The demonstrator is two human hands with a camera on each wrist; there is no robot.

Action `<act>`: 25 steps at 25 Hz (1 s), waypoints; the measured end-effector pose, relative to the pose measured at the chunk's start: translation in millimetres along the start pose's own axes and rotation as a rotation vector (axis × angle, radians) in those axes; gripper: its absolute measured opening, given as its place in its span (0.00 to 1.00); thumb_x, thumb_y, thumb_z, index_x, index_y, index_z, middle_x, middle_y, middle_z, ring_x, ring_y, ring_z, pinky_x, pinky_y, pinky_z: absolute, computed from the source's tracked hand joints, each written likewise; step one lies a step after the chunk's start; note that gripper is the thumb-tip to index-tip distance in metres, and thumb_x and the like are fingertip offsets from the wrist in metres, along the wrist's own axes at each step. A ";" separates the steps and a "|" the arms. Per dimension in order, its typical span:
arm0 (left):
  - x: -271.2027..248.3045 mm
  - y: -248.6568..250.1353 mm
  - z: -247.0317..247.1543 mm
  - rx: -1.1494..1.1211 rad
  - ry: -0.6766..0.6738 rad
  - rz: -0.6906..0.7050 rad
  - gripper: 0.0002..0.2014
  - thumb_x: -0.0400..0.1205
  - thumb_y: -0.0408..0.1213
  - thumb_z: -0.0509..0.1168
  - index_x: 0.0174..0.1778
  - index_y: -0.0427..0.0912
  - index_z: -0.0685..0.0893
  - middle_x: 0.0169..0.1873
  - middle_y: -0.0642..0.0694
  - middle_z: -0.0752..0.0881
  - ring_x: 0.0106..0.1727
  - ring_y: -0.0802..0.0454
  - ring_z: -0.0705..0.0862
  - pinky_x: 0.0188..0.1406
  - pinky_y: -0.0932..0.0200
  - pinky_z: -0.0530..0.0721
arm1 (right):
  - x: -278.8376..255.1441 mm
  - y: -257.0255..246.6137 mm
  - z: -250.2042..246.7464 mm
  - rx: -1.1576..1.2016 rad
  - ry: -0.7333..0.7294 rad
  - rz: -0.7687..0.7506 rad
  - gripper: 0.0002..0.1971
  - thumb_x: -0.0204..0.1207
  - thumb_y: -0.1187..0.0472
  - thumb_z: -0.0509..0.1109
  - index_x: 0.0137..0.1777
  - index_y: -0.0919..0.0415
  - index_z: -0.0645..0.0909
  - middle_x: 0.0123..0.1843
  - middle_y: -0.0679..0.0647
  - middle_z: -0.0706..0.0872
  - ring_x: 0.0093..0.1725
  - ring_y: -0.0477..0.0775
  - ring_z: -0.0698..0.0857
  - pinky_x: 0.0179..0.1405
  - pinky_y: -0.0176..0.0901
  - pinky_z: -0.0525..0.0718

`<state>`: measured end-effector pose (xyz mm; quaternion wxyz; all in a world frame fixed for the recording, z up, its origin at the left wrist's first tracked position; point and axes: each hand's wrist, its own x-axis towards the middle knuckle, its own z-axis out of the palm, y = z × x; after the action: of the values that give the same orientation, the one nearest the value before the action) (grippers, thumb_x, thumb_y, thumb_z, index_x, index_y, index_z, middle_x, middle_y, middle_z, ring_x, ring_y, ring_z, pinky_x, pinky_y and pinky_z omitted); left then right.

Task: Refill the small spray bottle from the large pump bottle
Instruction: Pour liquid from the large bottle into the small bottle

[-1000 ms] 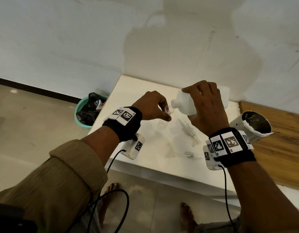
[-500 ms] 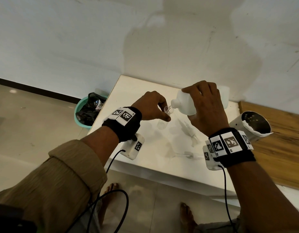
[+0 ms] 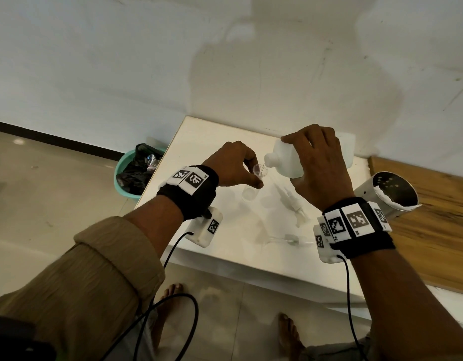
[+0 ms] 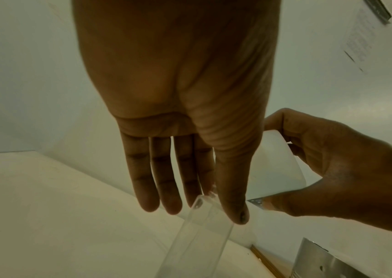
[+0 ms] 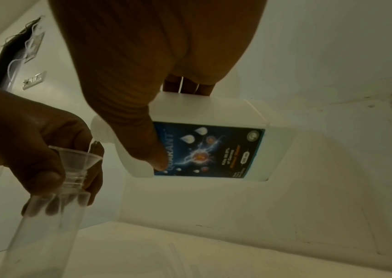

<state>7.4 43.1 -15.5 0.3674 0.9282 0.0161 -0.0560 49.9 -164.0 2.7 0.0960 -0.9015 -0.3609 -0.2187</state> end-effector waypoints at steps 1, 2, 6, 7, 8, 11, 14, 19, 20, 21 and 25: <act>0.1 -0.1 -0.1 0.001 0.000 0.001 0.16 0.65 0.48 0.82 0.43 0.45 0.90 0.42 0.56 0.86 0.38 0.64 0.80 0.37 0.63 0.76 | 0.0 0.1 0.0 -0.002 0.000 0.000 0.33 0.56 0.68 0.81 0.64 0.57 0.78 0.59 0.56 0.77 0.60 0.61 0.73 0.56 0.49 0.72; 0.1 -0.2 -0.1 0.004 0.001 0.001 0.16 0.65 0.48 0.82 0.43 0.46 0.90 0.42 0.56 0.86 0.38 0.65 0.79 0.37 0.63 0.75 | 0.0 0.1 0.0 -0.001 0.000 0.000 0.33 0.56 0.68 0.81 0.64 0.57 0.78 0.59 0.56 0.77 0.60 0.61 0.73 0.56 0.48 0.72; 0.0 -0.9 -0.2 0.008 -0.006 -0.002 0.16 0.65 0.48 0.82 0.43 0.46 0.90 0.40 0.58 0.85 0.38 0.66 0.79 0.37 0.62 0.75 | 0.0 -0.4 -0.2 0.006 0.002 0.003 0.33 0.56 0.69 0.79 0.64 0.57 0.78 0.59 0.57 0.77 0.60 0.61 0.73 0.56 0.48 0.71; 0.0 -0.9 -0.1 0.009 -0.007 -0.001 0.16 0.66 0.48 0.82 0.43 0.46 0.90 0.40 0.58 0.85 0.38 0.66 0.79 0.37 0.62 0.75 | 0.0 -0.6 -0.2 0.008 0.003 0.003 0.33 0.56 0.69 0.79 0.64 0.57 0.78 0.59 0.57 0.78 0.60 0.61 0.73 0.56 0.48 0.71; -0.1 -0.8 -0.1 0.011 -0.008 -0.001 0.15 0.66 0.48 0.82 0.43 0.47 0.90 0.40 0.58 0.85 0.38 0.66 0.79 0.37 0.62 0.75 | 0.1 -0.5 -0.3 0.009 0.004 0.003 0.33 0.55 0.70 0.79 0.64 0.57 0.78 0.59 0.57 0.78 0.60 0.61 0.73 0.56 0.48 0.71; 0.0 -1.3 0.3 0.011 -0.014 -0.005 0.15 0.66 0.48 0.82 0.43 0.47 0.90 0.41 0.58 0.85 0.38 0.65 0.79 0.39 0.61 0.75 | 0.1 0.0 0.2 0.008 0.007 0.003 0.33 0.55 0.69 0.79 0.64 0.57 0.78 0.59 0.57 0.78 0.60 0.61 0.74 0.56 0.48 0.71; 0.0 -1.7 0.8 0.010 -0.014 -0.009 0.16 0.65 0.48 0.82 0.44 0.46 0.90 0.43 0.56 0.85 0.39 0.64 0.79 0.40 0.60 0.76 | -0.1 -0.2 0.4 0.011 0.006 0.003 0.33 0.56 0.69 0.80 0.64 0.57 0.78 0.59 0.57 0.78 0.60 0.61 0.73 0.56 0.48 0.72; -0.3 -1.4 2.6 0.003 -0.017 -0.011 0.16 0.65 0.48 0.83 0.44 0.46 0.90 0.45 0.54 0.86 0.39 0.65 0.78 0.40 0.61 0.76 | -0.2 -0.2 0.7 0.003 0.000 -0.002 0.33 0.56 0.69 0.79 0.64 0.57 0.78 0.59 0.56 0.77 0.60 0.61 0.74 0.55 0.49 0.73; -0.6 -1.1 2.7 0.001 -0.019 -0.009 0.16 0.65 0.48 0.83 0.44 0.46 0.90 0.45 0.54 0.86 0.38 0.65 0.78 0.39 0.61 0.75 | -0.3 -0.1 0.8 0.002 -0.001 -0.002 0.33 0.56 0.69 0.79 0.64 0.57 0.78 0.59 0.56 0.77 0.60 0.61 0.74 0.56 0.49 0.73; -0.8 -0.9 2.7 0.001 -0.021 -0.007 0.16 0.66 0.48 0.83 0.44 0.45 0.90 0.44 0.54 0.86 0.38 0.65 0.78 0.37 0.62 0.75 | -0.5 -0.1 1.0 0.002 -0.002 -0.001 0.34 0.55 0.69 0.79 0.64 0.57 0.78 0.59 0.56 0.77 0.60 0.61 0.74 0.56 0.49 0.72; -0.3 -1.7 3.0 0.004 -0.023 -0.008 0.16 0.66 0.48 0.83 0.44 0.46 0.90 0.45 0.54 0.86 0.38 0.65 0.78 0.36 0.63 0.74 | -0.1 0.4 0.6 0.006 0.004 0.002 0.34 0.55 0.70 0.79 0.64 0.56 0.78 0.59 0.56 0.77 0.60 0.61 0.73 0.56 0.48 0.72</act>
<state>6.7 42.3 -18.8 0.3655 0.9282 0.0157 -0.0682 50.3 -164.1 2.1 0.0995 -0.9013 -0.3602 -0.2192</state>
